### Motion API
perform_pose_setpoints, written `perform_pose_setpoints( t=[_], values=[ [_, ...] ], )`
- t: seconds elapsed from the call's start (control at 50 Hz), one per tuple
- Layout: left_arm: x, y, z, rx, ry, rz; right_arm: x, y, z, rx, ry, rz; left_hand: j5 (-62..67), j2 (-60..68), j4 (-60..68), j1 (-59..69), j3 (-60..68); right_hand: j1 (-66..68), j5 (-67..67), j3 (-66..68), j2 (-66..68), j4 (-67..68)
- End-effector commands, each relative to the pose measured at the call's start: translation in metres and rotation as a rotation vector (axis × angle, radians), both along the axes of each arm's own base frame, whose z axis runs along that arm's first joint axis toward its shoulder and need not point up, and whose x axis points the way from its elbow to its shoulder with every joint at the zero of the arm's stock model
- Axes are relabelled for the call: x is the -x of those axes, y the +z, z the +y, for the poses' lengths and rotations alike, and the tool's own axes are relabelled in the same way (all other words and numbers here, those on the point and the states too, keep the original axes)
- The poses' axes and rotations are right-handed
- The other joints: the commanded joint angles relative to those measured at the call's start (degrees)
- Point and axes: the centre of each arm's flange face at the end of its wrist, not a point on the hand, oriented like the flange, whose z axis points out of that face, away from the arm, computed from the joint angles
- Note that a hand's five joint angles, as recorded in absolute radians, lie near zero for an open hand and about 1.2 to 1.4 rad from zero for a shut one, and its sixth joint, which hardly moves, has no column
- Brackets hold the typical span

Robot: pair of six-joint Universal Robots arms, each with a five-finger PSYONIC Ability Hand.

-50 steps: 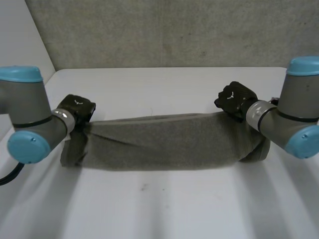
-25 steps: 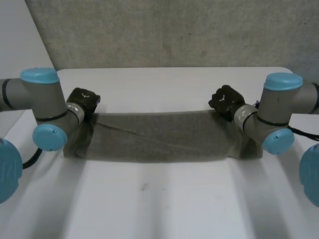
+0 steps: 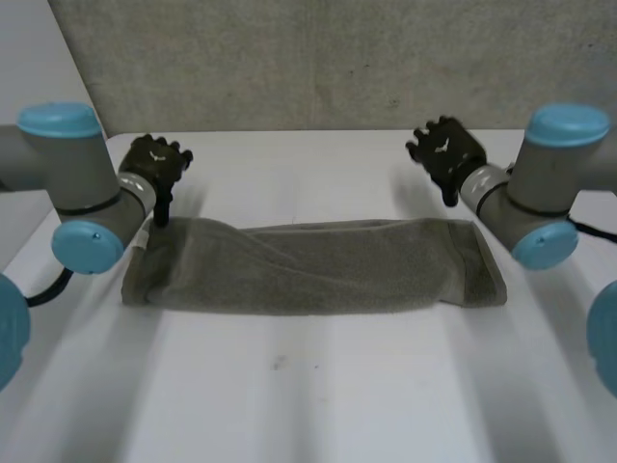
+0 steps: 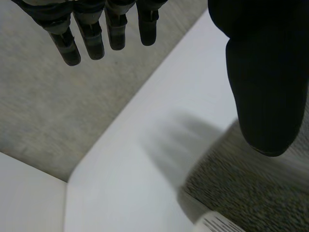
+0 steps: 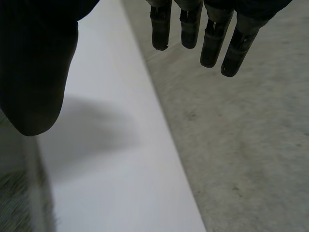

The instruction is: Fold the towel.

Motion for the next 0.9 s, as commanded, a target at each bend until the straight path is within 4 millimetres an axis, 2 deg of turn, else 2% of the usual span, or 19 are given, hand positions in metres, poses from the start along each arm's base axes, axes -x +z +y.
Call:
perform_pose_setpoints(
  t=[0.02,0.04,0.08,0.1,0.16,0.22,0.26,0.28,0.32,0.34,0.38,0.44,0.48,0.6,0.64,0.7,0.9],
  values=[
    [-0.005,0.041,0.025,0.021,-0.005,0.02,0.015,0.059,0.021,-0.036,-0.044,-0.146,-1.81,0.42,0.36,-0.09,0.33,-3.28,-3.42,-3.87,-3.96,-4.87],
    [-0.005,0.041,0.026,0.021,-0.005,0.02,0.015,0.059,0.021,-0.036,-0.044,-0.146,-1.81,0.42,0.36,-0.09,0.33,-3.28,-3.42,-3.87,-3.96,-4.87],
    [-0.01,0.047,0.043,-0.003,-0.006,0.015,0.022,0.072,0.04,-0.056,-0.049,-0.154,-1.64,0.59,0.53,0.08,0.5,-3.28,-3.42,-3.87,-3.96,-4.87],
    [-0.01,0.047,0.044,-0.004,-0.006,0.015,0.022,0.072,0.04,-0.057,-0.049,-0.154,-1.64,0.59,0.53,0.08,0.5,-3.28,-3.42,-3.87,-3.96,-4.87],
    [-0.018,0.04,0.075,-0.075,-0.013,-0.003,0.056,0.071,0.055,-0.122,-0.122,-0.151,-0.64,1.59,1.53,1.08,1.5,-0.21,-0.35,-0.8,-0.89,-1.8],
    [-0.021,0.033,0.084,-0.104,-0.012,-0.009,0.065,0.068,0.062,-0.157,-0.147,-0.161,-0.46,1.76,1.71,1.26,1.67,0.67,0.53,0.08,-0.01,-0.92],
    [-0.027,0.022,0.1,-0.139,-0.01,-0.018,0.079,0.059,0.074,-0.234,-0.185,-0.198,-0.3,1.93,1.87,1.42,1.84,1.01,0.86,0.41,0.33,-0.58],
    [-0.027,0.022,0.1,-0.139,-0.01,-0.018,0.08,0.059,0.074,-0.234,-0.186,-0.198,-0.29,1.93,1.87,1.43,1.84,1.01,0.86,0.42,0.33,-0.58],
    [-0.032,0.009,0.112,-0.172,-0.004,-0.026,0.095,0.042,0.083,-0.331,-0.234,-0.235,1.21,3.44,3.38,2.93,3.35,2.18,2.03,1.59,1.5,0.59],
    [-0.032,0.009,0.112,-0.172,-0.004,-0.026,0.095,0.042,0.083,-0.332,-0.234,-0.235,1.22,3.45,3.39,2.94,3.36,2.19,2.04,1.6,1.51,0.6],
    [-0.036,-0.004,0.123,-0.196,-0.002,-0.032,0.105,0.021,0.095,-0.42,-0.254,-0.242,1.72,3.95,3.89,3.44,3.86,5.54,5.4,4.95,4.86,3.95],
    [-0.037,-0.01,0.126,-0.205,-0.002,-0.034,0.107,0.012,0.1,-0.453,-0.251,-0.241,1.72,3.95,3.89,3.44,3.86,6.22,6.08,5.63,5.55,4.63],
    [-0.039,-0.02,0.131,-0.212,0.003,-0.035,0.11,-0.001,0.107,-0.496,-0.241,-0.245,1.89,4.12,4.06,3.61,4.03,6.89,6.75,6.3,6.22,5.31],
    [-0.043,-0.03,0.133,-0.215,0.012,-0.035,0.111,-0.016,0.11,-0.507,-0.215,-0.265,4.75,6.98,6.92,6.47,6.89,12.45,12.3,11.86,11.77,10.86],
    [-0.044,-0.035,0.132,-0.219,0.017,-0.035,0.11,-0.026,0.111,-0.504,-0.205,-0.265,7.09,9.32,9.26,8.81,9.22,16.14,16.0,15.55,15.47,14.55],
    [-0.044,-0.036,0.133,-0.219,0.017,-0.035,0.11,-0.035,0.109,-0.51,-0.203,-0.26,10.79,13.01,12.95,12.51,12.92,18.15,18.0,17.56,17.47,16.56],
    [-0.047,-0.033,0.13,-0.22,0.041,0.006,0.11,-0.048,0.105,-0.516,-0.206,-0.253,11.14,13.37,13.31,12.86,13.28,27.4,27.26,26.81,26.72,25.81]
  ],
)
